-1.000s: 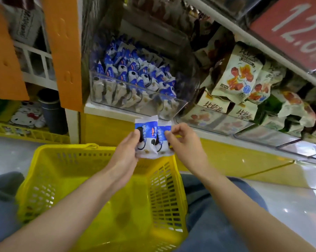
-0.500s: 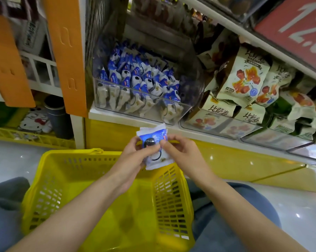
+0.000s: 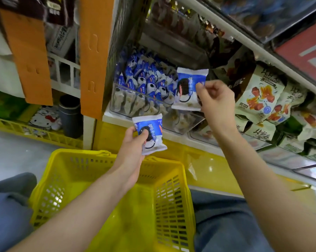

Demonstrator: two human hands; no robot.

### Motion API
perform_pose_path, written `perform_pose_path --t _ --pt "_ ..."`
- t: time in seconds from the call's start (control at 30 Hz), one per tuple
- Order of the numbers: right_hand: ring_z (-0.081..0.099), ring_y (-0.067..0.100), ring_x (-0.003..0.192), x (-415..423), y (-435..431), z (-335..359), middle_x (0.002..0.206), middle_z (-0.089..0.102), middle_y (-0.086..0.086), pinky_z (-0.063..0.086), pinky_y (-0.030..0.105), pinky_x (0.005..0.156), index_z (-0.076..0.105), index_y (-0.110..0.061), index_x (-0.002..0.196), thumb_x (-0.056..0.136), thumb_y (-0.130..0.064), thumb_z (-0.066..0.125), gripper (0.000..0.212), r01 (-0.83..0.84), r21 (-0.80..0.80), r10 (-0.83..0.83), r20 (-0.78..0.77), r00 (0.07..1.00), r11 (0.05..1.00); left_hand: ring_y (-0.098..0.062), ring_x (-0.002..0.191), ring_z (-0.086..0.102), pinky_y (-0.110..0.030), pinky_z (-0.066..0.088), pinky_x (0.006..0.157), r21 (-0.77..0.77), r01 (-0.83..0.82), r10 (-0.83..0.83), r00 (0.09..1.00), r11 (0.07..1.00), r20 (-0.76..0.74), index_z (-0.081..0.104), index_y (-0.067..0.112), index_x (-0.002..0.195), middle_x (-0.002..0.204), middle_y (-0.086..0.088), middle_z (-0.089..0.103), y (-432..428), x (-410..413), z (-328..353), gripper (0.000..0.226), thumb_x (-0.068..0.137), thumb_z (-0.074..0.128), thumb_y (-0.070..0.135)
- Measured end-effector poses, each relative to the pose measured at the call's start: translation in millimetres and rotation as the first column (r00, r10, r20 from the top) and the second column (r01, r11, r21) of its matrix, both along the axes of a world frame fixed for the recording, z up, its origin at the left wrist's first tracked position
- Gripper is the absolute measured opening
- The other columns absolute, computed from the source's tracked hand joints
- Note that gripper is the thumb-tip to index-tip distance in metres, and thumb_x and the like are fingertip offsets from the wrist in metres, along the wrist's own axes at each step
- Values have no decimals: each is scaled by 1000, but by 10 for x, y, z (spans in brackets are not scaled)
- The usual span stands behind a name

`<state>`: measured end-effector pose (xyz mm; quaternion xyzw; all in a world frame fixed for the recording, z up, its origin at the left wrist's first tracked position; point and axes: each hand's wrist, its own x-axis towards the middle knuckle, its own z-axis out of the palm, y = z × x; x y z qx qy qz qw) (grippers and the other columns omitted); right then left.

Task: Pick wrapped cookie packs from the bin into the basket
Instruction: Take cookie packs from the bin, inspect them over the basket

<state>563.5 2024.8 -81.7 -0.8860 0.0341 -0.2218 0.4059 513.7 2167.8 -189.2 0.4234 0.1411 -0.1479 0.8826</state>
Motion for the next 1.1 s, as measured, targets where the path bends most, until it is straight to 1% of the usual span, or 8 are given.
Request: perform_pose_path --t 0.2,0.33,0.4,0.6,0.73,0.83,0.93,1.1 --pt "56 8 69 516 11 -38 75 58 -7 50 25 69 59 -19 86 88 -29 60 10 50 -241 -103 -216 971 969 -21 97 62 -41 44 96 149 2 -1 1000 989 -6 49 19 113 107 -8 65 -5 -1 78 18 95 48 19" --pt "58 17 77 594 41 -87 81 61 2 49 30 75 60 -17 80 88 -26 61 13 -49 -399 -129 -407 904 916 -12 86 62 -24 42 68 158 -7 6 1000 987 8 47 22 116 105 -3 65 16 -7 142 21 96 47 19" --pt "58 20 74 600 43 -94 77 61 4 51 34 78 58 -16 71 89 -27 61 20 -60 -441 -164 -452 877 896 -8 83 62 -20 40 63 154 -8 6 1000 988 14 47 21 118 104 -2 65 31 -18 187 22 96 46 19" --pt "60 21 72 648 74 -74 70 61 4 45 25 57 56 -16 64 87 -26 63 26 -136 -558 -231 -536 812 818 -3 80 59 -17 36 59 166 3 -5 1000 986 12 44 29 110 96 3 62 69 -47 238 16 96 45 20" --pt "66 23 81 698 45 5 82 67 9 55 36 81 56 -14 74 88 -24 61 18 -190 -583 -257 -596 760 790 -3 83 59 -17 35 60 166 17 -19 1000 986 8 44 27 116 103 1 63 81 -53 251 20 96 45 21" --pt "64 17 68 715 24 14 74 63 5 54 28 68 54 -15 75 89 -23 60 16 -246 -558 -233 -650 724 793 -2 80 59 -14 39 56 180 34 -37 999 983 11 45 24 118 102 1 63 66 -51 244 22 96 45 21" --pt "52 12 61 731 58 -108 68 55 -2 40 21 53 53 -17 68 88 -23 61 23 -261 -566 -181 -608 773 782 0 76 58 -4 40 45 183 37 -40 999 982 18 46 24 115 91 6 62 56 -53 238 19 96 46 19" --pt "58 11 67 774 86 -266 75 63 1 52 28 69 67 -8 80 87 -21 62 16 -230 -396 -40 -568 822 889 0 74 59 -1 38 42 197 36 -42 999 980 23 46 24 113 89 7 62 58 -45 233 18 96 46 18"
